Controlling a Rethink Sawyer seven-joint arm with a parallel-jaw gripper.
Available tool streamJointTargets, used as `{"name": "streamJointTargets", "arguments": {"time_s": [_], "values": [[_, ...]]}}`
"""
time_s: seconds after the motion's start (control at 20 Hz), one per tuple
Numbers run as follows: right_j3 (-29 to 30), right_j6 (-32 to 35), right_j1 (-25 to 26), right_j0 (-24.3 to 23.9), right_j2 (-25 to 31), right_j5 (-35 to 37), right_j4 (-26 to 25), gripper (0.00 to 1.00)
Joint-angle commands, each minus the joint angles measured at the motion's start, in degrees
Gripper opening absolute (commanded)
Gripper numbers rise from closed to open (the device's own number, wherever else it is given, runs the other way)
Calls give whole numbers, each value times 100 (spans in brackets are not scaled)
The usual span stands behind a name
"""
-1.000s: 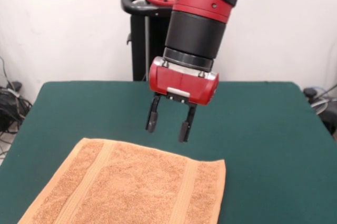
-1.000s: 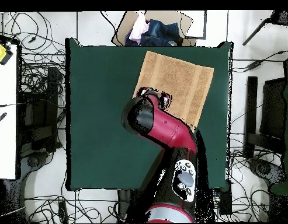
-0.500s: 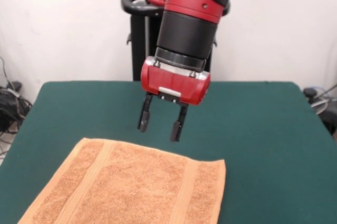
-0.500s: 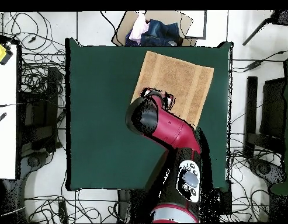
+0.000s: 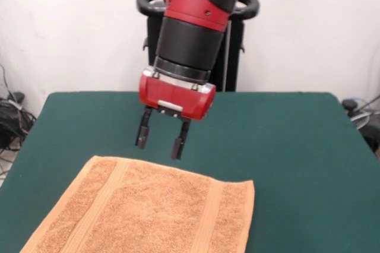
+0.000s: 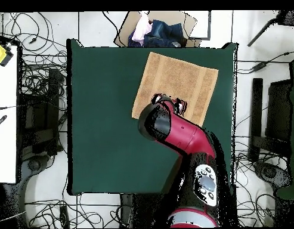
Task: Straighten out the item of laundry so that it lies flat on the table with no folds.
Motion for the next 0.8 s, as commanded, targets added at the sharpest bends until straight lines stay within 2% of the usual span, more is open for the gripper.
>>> {"name": "streamJointTargets", "arguments": {"time_s": [0.05,0.3,0.8], "values": [[361,703,265,-392,854,-330,-581,100],[176,572,358,-657,1038,-247,-892,100],[28,642,374,-845,1173,-156,-1277,100]]}}
